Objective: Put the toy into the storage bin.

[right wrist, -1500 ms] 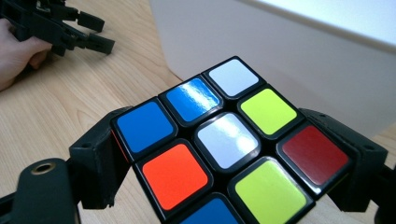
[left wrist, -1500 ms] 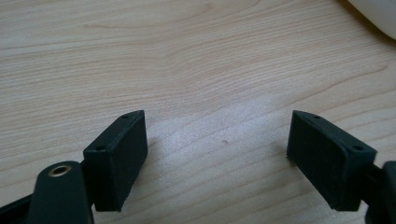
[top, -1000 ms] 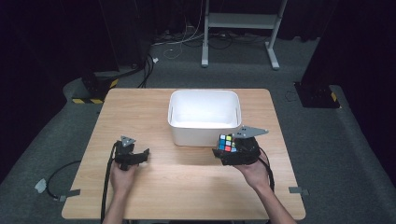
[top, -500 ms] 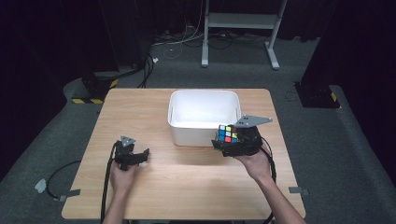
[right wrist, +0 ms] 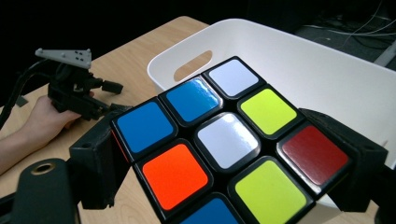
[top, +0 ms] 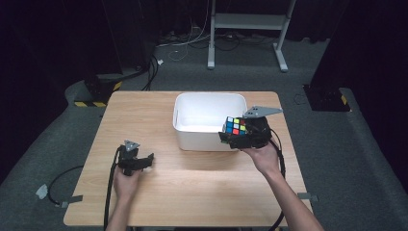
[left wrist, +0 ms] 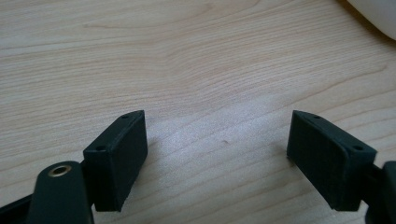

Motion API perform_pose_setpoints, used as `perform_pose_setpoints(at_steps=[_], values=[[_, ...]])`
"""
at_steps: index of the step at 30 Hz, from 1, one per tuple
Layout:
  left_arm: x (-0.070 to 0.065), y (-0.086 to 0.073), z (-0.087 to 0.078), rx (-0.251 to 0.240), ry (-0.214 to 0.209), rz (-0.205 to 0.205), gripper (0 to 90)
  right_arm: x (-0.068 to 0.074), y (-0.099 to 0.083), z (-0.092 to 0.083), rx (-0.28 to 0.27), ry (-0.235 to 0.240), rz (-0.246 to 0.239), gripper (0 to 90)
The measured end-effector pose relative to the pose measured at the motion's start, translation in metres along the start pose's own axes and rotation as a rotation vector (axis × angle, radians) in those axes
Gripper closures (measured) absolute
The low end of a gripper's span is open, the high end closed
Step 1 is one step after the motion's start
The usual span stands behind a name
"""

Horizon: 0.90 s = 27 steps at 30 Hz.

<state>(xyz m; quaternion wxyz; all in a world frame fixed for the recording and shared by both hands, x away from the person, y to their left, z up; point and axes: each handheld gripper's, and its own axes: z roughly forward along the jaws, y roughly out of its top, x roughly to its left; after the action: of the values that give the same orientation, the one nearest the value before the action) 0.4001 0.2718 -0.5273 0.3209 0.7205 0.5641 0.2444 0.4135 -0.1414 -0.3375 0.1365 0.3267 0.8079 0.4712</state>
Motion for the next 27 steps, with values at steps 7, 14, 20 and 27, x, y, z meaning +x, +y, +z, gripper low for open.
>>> perform_pose_setpoints(at_steps=[7, 14, 20, 27], values=[[-0.001, 0.000, 0.000, 0.002, 0.004, 0.002, 20.3, -0.002, 0.011, 0.003, -0.020, -0.019, -0.010, 14.9], [0.000, 0.000, 0.000, 0.003, 0.005, 0.003, 20.3, -0.008, 0.020, 0.007, -0.023, -0.024, -0.006, 14.9], [0.000, 0.000, 0.000, 0.003, 0.004, 0.005, 20.3, -0.012, 0.031, 0.012, -0.030, -0.024, -0.005, 14.9], [0.000, 0.000, 0.000, 0.001, 0.003, 0.001, 20.3, -0.016, 0.046, 0.024, -0.029, -0.044, -0.013, 14.9]])
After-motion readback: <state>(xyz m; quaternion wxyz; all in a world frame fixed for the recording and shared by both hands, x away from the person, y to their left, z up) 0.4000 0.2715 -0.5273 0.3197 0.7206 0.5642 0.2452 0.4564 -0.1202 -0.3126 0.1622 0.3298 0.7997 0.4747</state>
